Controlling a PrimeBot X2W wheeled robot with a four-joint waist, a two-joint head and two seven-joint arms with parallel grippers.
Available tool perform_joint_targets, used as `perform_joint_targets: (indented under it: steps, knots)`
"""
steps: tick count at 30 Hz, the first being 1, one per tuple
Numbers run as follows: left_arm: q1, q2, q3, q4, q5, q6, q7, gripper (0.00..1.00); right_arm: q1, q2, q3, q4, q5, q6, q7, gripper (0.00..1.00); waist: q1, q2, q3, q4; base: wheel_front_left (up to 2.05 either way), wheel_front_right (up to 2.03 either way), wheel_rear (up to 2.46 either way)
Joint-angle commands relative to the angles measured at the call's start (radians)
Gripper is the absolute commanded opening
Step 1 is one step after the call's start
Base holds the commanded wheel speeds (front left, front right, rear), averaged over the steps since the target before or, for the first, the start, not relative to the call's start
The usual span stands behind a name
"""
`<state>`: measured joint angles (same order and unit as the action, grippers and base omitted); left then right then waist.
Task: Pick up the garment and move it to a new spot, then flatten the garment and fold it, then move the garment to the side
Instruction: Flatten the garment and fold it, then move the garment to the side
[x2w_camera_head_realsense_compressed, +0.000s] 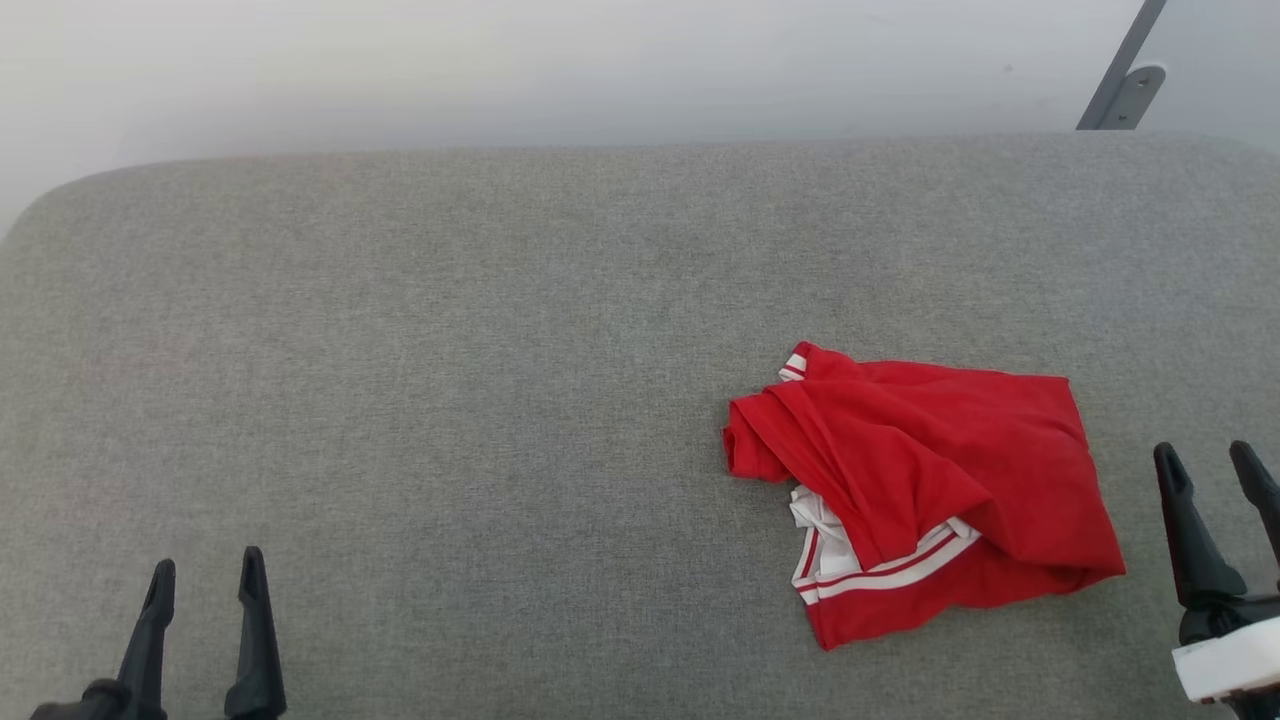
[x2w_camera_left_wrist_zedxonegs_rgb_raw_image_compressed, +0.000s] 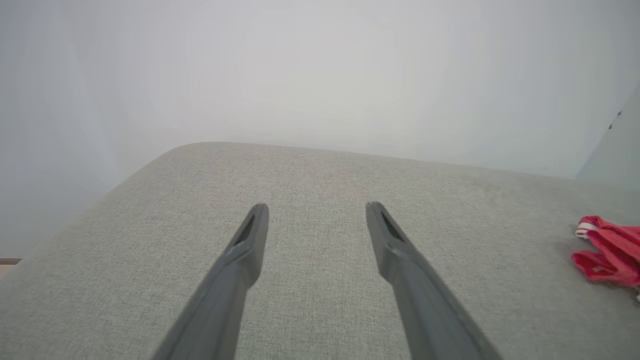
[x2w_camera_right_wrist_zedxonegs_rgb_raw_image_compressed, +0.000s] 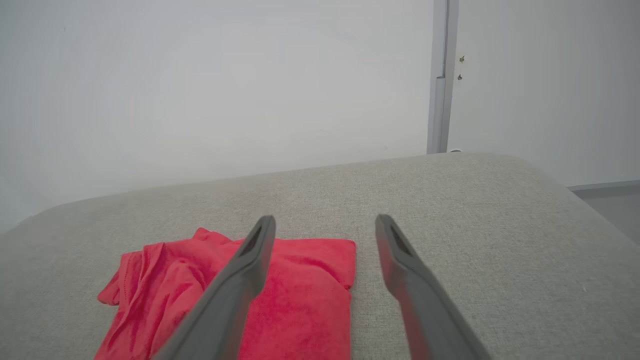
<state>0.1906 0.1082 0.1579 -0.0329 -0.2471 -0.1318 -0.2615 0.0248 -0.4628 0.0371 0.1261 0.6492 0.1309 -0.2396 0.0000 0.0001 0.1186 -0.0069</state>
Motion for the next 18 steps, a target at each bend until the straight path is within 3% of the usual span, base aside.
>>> perform_joint_targets:
  steps: [1, 10, 18]
  knots:
    - [0.02, -0.005, 0.006, -0.018, 0.007, 0.002, -0.005, 1.0, 0.02, 0.014, -0.019, -0.024, -0.007, -0.001, 0.01, 1.0, 0.0, -0.0001, 0.001, -0.001, 0.0, 0.0, 0.0]
    - [0.005, -0.012, -0.006, -0.032, 0.012, 0.002, -0.005, 1.0, 0.039, 0.043, -0.043, -0.071, -0.014, -0.001, 0.05, 1.0, 0.0, -0.0001, -0.001, -0.002, 0.0, 0.0, 0.0]
    - [-0.04, -0.008, -0.049, -0.015, 0.011, 0.002, -0.005, 1.0, -0.015, 0.013, -0.037, -0.05, -0.016, -0.001, 0.164, 1.0, 0.0, -0.0001, 0.015, 0.001, 0.0, 0.0, 0.0]
